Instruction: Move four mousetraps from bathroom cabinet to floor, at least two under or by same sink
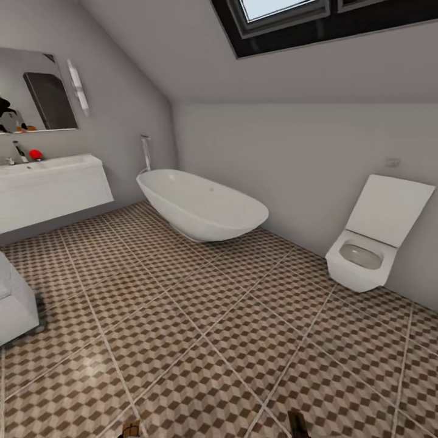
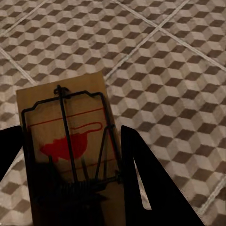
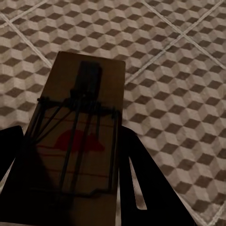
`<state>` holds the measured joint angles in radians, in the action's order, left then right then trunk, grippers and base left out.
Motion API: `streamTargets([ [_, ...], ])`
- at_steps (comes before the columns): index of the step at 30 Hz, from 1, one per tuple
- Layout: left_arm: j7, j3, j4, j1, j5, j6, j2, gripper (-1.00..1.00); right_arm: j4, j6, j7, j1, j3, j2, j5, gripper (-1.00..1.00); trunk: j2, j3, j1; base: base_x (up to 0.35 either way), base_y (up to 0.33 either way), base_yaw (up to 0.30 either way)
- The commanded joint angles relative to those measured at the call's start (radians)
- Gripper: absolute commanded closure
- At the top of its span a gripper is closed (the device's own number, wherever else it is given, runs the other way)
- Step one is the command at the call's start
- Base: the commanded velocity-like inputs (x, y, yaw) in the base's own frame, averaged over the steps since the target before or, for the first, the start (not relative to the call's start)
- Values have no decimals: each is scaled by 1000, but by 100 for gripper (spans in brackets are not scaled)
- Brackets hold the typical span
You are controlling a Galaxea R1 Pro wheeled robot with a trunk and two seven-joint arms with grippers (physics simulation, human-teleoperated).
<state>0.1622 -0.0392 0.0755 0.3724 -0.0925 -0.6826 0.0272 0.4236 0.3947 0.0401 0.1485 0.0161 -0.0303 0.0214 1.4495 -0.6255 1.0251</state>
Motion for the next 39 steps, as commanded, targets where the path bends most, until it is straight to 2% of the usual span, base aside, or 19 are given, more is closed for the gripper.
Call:
streamTargets([
  [1,10,-4,4,2,-10,-5,0,100,0,3,7,0,2,0,2,100,1,-1,0,0,0,287],
  [39,10,-4,4,2,-10,-5,0,100,-2,3,7,0,2,0,3,100,1,-1,0,0,0,287],
])
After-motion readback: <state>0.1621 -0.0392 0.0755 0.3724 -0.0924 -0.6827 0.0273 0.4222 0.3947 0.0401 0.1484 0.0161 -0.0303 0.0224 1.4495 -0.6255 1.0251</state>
